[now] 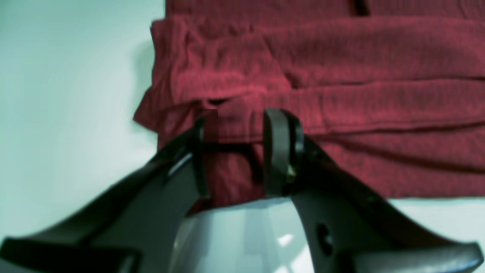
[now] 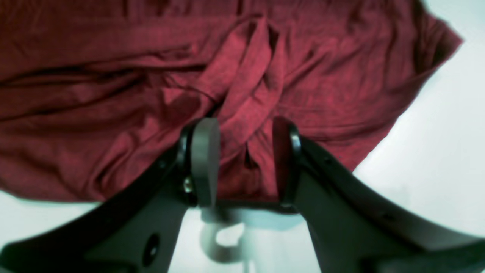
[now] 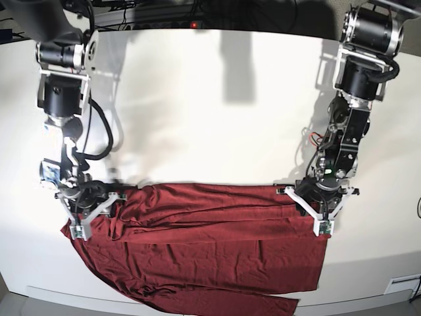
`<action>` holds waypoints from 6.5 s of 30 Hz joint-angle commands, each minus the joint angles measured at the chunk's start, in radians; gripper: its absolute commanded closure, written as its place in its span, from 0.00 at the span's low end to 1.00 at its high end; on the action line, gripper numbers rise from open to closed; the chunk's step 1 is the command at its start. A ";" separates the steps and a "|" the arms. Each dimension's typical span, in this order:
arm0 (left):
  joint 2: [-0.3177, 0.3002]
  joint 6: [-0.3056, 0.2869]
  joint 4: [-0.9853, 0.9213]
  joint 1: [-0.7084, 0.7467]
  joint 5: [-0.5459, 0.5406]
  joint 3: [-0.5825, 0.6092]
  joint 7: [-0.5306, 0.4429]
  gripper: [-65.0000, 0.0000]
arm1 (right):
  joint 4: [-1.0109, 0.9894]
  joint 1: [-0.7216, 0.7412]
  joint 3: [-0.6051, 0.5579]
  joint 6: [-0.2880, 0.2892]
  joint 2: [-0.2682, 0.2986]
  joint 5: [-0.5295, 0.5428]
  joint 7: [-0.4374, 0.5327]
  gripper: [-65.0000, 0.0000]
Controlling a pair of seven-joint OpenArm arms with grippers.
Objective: Fold the T-shirt properly
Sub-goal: 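Lift and drag the shirt with both grippers away from the hem, then lower the shirt edge and open both grippers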
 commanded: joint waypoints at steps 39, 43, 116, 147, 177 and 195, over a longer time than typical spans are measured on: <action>-0.081 -0.021 -0.029 0.197 0.008 -0.005 -0.024 0.71 | -0.189 0.025 0.003 0.138 0.148 -0.033 -0.042 0.63; -0.082 -0.020 -0.028 0.236 0.056 -0.005 -0.010 0.71 | -0.133 -0.033 0.003 0.155 0.180 -0.006 -0.068 0.63; -0.165 -0.057 0.259 0.584 0.095 -0.034 0.082 0.71 | 0.389 -0.572 0.014 0.192 0.212 0.173 -0.212 0.63; -0.158 -0.058 0.641 1.071 0.095 -0.135 0.134 0.71 | 0.629 -0.964 0.249 0.190 0.215 0.231 -0.271 0.63; -0.159 -0.050 0.650 1.065 0.188 -0.135 0.134 0.71 | 0.705 -1.060 0.301 0.190 0.215 0.282 -0.251 0.63; -0.159 -0.050 0.879 1.064 0.278 -0.135 0.209 0.71 | 0.830 -0.960 0.301 0.189 0.215 0.315 -0.253 0.63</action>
